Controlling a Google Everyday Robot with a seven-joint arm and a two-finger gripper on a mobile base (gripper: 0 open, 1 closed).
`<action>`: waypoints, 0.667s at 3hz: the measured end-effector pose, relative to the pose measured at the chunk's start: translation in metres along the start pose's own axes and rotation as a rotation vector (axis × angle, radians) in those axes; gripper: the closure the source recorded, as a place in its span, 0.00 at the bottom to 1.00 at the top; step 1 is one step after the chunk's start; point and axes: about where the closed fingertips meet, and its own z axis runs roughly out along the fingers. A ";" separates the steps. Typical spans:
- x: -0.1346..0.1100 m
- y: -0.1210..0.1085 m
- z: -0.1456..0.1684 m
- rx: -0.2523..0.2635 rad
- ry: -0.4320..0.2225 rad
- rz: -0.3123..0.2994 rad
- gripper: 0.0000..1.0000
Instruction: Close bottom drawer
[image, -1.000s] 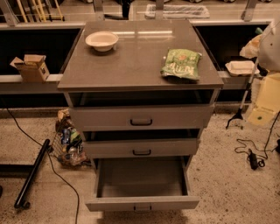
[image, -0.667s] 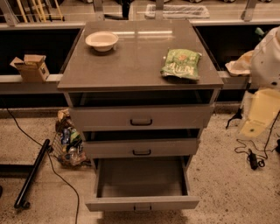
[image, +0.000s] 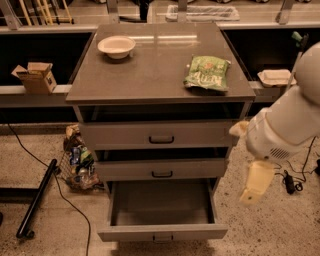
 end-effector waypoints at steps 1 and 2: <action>-0.001 0.025 0.079 -0.124 -0.090 0.016 0.00; -0.001 0.025 0.079 -0.124 -0.090 0.016 0.00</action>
Offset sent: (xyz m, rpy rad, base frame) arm -0.0115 0.0241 -0.0595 0.0870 0.0802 0.0275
